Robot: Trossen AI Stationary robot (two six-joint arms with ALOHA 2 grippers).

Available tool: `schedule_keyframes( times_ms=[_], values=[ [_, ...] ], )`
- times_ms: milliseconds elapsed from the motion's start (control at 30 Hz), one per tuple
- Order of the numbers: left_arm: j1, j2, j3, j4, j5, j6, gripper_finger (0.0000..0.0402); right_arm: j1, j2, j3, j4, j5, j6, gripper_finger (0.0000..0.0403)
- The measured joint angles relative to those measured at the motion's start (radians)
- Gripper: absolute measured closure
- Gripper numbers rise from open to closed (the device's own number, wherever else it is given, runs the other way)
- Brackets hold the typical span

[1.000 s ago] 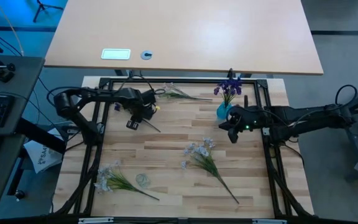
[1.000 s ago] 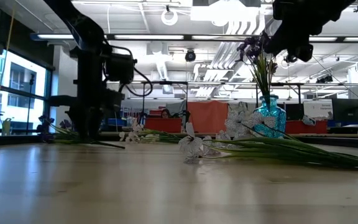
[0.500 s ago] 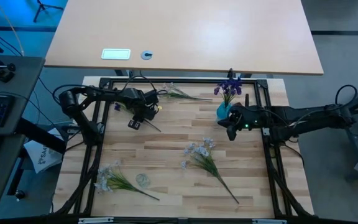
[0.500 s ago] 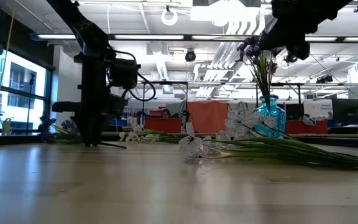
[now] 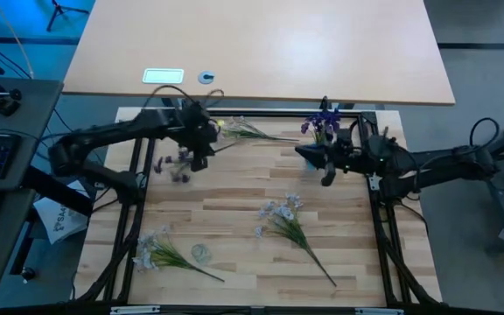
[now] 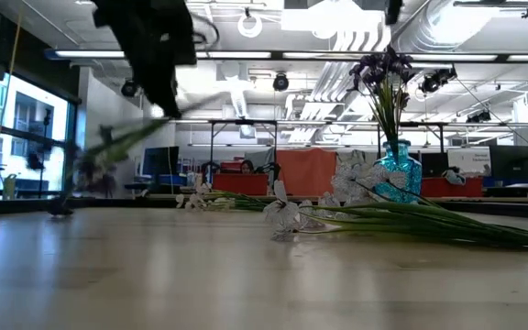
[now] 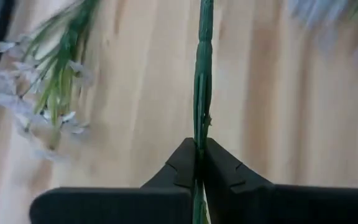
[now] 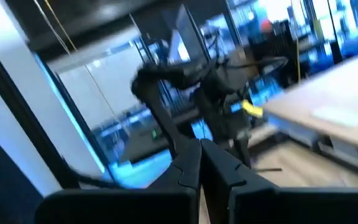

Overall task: Sort flowers into vase by color
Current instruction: Put the violet flowers into the blue vase

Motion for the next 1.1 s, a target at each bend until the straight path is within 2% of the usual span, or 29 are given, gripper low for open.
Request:
schedule_keyframes(
  times_ms=[133, 233, 367, 500, 633, 800, 1100],
  values=[
    [-0.036, -0.049, 0.067, -0.01, 0.196, -0.349, 0.0401, 0.0, 0.102, 0.14, -0.086, 0.005, -0.158, 0.0349],
    [-0.055, -0.045, 0.12, 0.028, 0.32, -0.575, 0.0401, -0.001, 0.205, 0.296, -0.294, 0.008, -0.352, 0.0295],
    [-0.07, -0.031, 0.165, 0.155, 0.354, -0.797, 0.0401, 0.002, 0.339, 0.504, -0.57, 0.01, -0.67, 0.0238],
    [-0.068, -0.016, 0.174, 0.323, 0.365, -1.001, 0.0401, 0.019, 0.452, 0.676, -0.71, 0.088, -0.905, 0.0224],
    [-0.069, 0.0, 0.174, 0.447, 0.413, -1.127, 0.0401, 0.028, 0.54, 0.787, -0.756, 0.214, -1.087, 0.0233],
    [-0.083, 0.016, 0.174, 0.494, 0.433, -1.192, 0.0401, 0.026, 0.612, 0.866, -0.779, 0.302, -1.233, 0.0247],
    [-0.087, 0.015, 0.174, 0.533, 0.433, -1.255, 0.0401, 0.026, 0.665, 0.883, -0.812, 0.319, -1.292, 0.0249]
  ],
)
